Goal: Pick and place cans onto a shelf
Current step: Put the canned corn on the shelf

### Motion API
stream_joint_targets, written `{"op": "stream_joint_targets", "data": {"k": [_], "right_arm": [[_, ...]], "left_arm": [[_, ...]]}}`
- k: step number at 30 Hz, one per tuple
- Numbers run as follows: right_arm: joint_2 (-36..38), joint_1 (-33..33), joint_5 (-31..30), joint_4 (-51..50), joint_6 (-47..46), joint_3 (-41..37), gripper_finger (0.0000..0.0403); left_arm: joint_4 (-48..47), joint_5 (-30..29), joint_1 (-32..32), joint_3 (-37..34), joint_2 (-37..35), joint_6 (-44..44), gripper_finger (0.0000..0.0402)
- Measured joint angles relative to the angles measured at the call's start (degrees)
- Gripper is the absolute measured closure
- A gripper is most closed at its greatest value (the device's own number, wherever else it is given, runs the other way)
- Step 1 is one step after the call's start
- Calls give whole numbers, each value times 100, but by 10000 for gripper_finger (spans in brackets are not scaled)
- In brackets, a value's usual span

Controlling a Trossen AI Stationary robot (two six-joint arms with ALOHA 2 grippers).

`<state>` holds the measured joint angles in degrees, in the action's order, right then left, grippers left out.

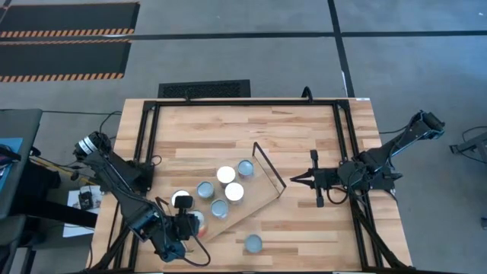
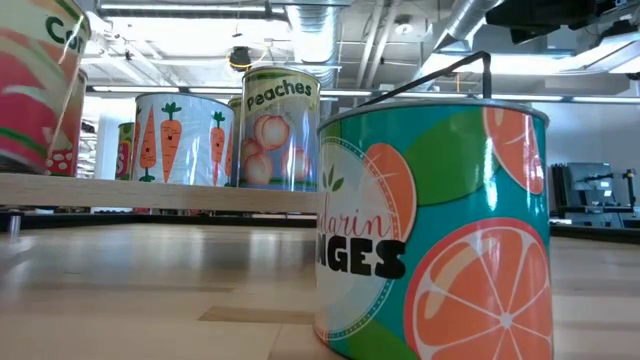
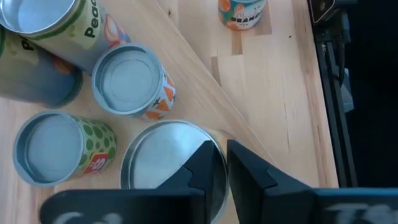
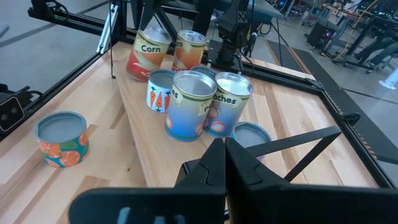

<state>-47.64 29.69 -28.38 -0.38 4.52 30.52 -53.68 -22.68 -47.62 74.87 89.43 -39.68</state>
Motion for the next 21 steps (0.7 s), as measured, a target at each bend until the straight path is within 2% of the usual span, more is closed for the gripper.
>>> {"op": "stream_joint_targets", "data": {"k": [21], "right_arm": [[0,2,0,0,-12,0,394]], "left_arm": [[-556,188,350,-7,4,121,368]]}}
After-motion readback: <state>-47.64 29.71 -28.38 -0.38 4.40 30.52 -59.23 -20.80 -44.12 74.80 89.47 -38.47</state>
